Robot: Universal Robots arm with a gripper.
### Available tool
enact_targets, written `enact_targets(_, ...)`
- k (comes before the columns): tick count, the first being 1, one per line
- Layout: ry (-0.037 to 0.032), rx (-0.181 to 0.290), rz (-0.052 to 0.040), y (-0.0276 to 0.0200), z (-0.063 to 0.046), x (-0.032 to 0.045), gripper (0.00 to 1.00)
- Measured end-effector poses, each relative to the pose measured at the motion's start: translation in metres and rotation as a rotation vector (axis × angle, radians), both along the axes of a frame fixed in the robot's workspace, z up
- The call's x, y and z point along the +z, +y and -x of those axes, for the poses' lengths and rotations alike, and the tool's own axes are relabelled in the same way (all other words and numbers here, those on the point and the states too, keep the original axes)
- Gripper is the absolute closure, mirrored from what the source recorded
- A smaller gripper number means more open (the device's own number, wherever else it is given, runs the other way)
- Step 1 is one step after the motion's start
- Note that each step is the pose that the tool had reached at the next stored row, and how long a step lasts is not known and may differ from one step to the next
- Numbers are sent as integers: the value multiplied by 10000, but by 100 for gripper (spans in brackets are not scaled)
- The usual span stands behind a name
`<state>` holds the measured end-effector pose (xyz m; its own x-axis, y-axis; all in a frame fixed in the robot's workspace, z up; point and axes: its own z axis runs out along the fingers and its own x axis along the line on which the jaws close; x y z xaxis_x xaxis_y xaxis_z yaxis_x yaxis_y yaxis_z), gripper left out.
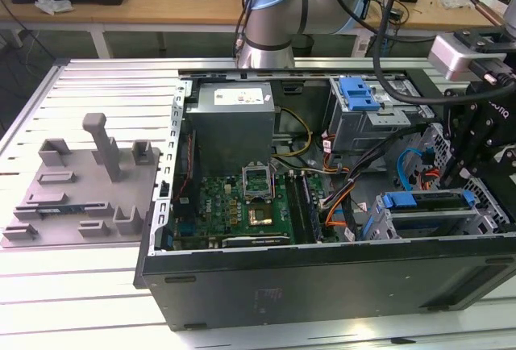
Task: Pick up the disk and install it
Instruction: 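Insert the first disk wire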
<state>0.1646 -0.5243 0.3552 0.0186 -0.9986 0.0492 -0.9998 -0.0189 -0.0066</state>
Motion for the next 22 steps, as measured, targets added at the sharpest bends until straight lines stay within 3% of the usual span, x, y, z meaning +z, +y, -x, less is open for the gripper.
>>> enact_targets(22, 0, -4, -1, 0, 0, -68, 83)
